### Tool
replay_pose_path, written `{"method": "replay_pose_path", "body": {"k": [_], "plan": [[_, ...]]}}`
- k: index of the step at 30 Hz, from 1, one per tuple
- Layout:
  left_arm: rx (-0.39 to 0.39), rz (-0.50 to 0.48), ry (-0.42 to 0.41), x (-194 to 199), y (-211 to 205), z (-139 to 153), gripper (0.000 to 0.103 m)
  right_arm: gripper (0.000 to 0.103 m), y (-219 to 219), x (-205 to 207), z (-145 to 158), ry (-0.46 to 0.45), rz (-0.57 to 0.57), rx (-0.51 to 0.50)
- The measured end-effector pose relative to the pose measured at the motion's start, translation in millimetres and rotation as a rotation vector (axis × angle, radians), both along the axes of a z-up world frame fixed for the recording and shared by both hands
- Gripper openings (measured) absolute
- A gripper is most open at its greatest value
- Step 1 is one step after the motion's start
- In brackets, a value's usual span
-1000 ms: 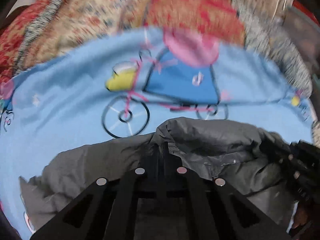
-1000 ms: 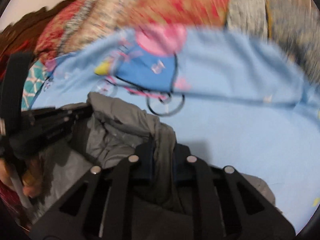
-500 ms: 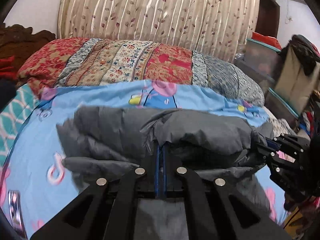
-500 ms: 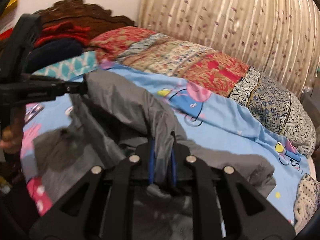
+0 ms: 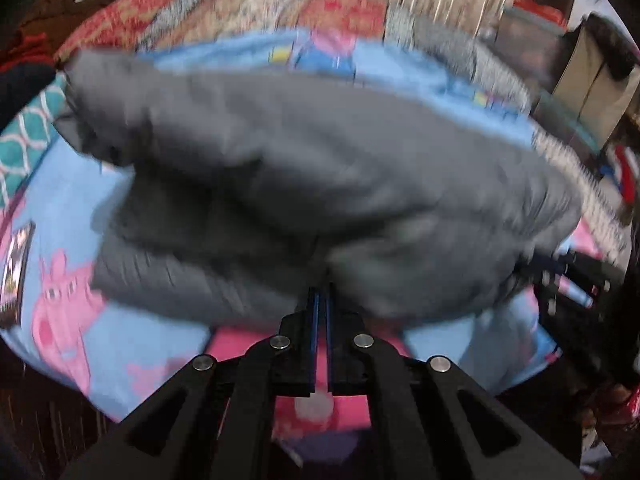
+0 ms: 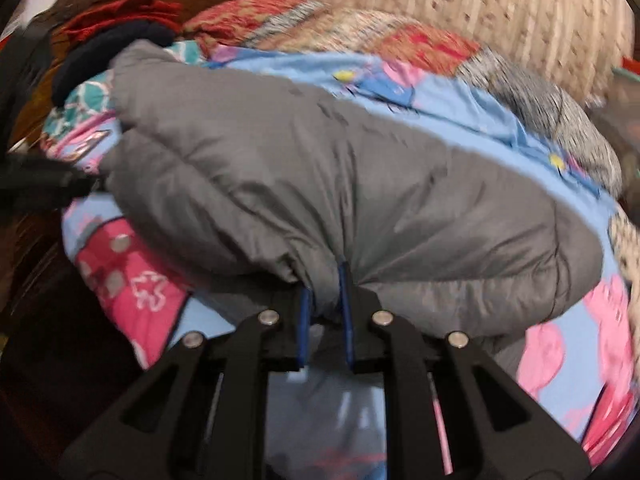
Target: Fold large clothes
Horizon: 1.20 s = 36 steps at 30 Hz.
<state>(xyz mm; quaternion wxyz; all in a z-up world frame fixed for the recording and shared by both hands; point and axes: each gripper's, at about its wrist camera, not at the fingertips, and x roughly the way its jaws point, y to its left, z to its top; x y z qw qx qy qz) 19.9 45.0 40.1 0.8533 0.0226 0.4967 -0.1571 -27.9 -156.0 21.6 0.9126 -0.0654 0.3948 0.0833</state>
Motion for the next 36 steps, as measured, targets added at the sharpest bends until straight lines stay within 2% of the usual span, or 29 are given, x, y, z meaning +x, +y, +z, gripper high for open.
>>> {"method": "replay_pose_path", "body": {"k": [1, 3, 4, 6, 7, 10, 11, 12, 13, 15, 17, 18, 20, 22, 25, 27, 29, 31, 33, 36], "plan": [[-0.011, -0.009, 0.025, -6, 1, -1, 0.02, 0.013, -2, 0, -6, -0.007, -0.016, -0.005], [-0.048, -0.046, 0.004, -20, 7, 13, 0.02, 0.013, -6, 1, -12, -0.009, -0.046, 0.003], [-0.092, -0.072, -0.022, -26, 13, 31, 0.02, 0.013, -11, 1, -15, -0.002, -0.068, 0.026], [-0.157, -0.086, -0.1, -29, 28, 67, 0.02, 0.013, -14, -1, -18, 0.004, -0.08, 0.045], [-0.173, -0.075, -0.178, -26, 39, 93, 0.02, 0.013, -13, -5, -18, 0.003, -0.077, 0.041], [-0.184, -0.006, -0.355, -7, 66, 147, 0.02, 0.015, -9, -9, -20, 0.002, -0.069, 0.013], [-0.175, 0.021, -0.388, 6, 73, 155, 0.02, 0.015, -10, -10, -20, 0.005, -0.073, 0.017], [-0.171, 0.028, -0.394, 15, 75, 156, 0.02, 0.016, -10, -10, -21, 0.012, -0.077, 0.025], [-0.163, 0.02, -0.359, 33, 76, 147, 0.02, 0.017, -11, -9, -20, 0.018, -0.078, 0.031], [-0.126, 0.039, -0.249, 61, 78, 112, 0.02, 0.023, -11, -14, -16, 0.036, -0.073, 0.039], [-0.056, 0.056, -0.164, 78, 77, 73, 0.02, 0.043, -13, -24, -8, 0.051, -0.063, 0.063], [-0.002, 0.073, -0.126, 82, 79, 49, 0.02, 0.048, -14, -31, -1, 0.051, -0.065, 0.075], [0.023, 0.093, -0.077, 83, 87, 18, 0.02, 0.051, -18, -50, 18, 0.024, -0.056, 0.105], [0.003, 0.113, -0.054, 78, 97, 5, 0.02, 0.051, -27, -64, 45, -0.027, -0.061, 0.13], [-0.015, 0.125, -0.053, 64, 101, 8, 0.02, 0.051, -54, -59, 84, -0.124, -0.123, 0.167], [-0.073, 0.132, -0.064, 54, 103, 22, 0.02, 0.051, -75, -45, 99, -0.167, -0.194, 0.213], [-0.152, 0.134, -0.132, 44, 98, 51, 0.02, 0.051, -93, -27, 101, -0.18, -0.274, 0.233], [-0.191, 0.106, -0.18, 37, 81, 69, 0.02, 0.051, -106, -7, 86, -0.146, -0.323, 0.288], [-0.192, 0.058, -0.199, 34, 59, 77, 0.02, 0.051, -112, 6, 65, -0.085, -0.363, 0.316], [-0.109, 0.007, -0.176, 37, 29, 58, 0.02, 0.051, -106, 17, 28, 0.031, -0.419, 0.258]]}}
